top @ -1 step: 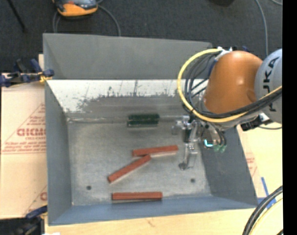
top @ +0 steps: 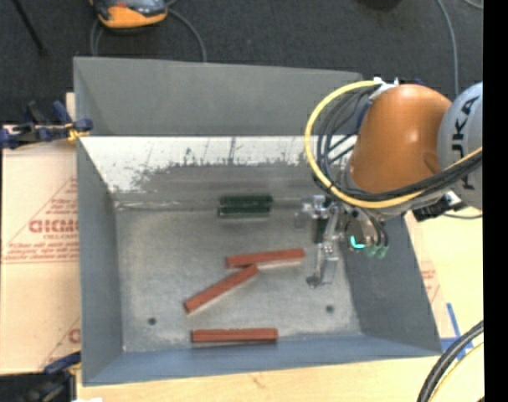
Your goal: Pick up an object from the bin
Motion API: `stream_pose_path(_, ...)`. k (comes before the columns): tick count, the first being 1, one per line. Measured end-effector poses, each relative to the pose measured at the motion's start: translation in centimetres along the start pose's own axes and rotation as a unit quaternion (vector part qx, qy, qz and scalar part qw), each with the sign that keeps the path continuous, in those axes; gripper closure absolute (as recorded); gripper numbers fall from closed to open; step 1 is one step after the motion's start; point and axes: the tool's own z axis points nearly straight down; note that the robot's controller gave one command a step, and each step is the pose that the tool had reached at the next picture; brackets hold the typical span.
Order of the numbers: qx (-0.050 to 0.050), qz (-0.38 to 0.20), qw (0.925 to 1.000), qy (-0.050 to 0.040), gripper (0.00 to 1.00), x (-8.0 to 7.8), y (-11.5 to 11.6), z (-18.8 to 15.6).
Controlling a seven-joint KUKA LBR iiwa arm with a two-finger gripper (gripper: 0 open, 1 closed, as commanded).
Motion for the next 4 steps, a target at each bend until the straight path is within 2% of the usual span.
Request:
stream_pose_path(1, 0.0, -0.009, 1.0, -0.0032, 0.0, -1.3, 0.0, 5.0)
stream_pose_path(2, 0.0, -0.045, 0.999, 0.0004, 0.0, 0.3, 1.8, 8.9)
stream_pose_path(3, -0.001, -0.011, 0.9999, -0.0011, 1.0, -4.1, 2.5, 13.6)
stream_pose_path(4, -0.001, -0.011, 0.9999, -0.0011, 1.0, -4.1, 2.5, 13.6)
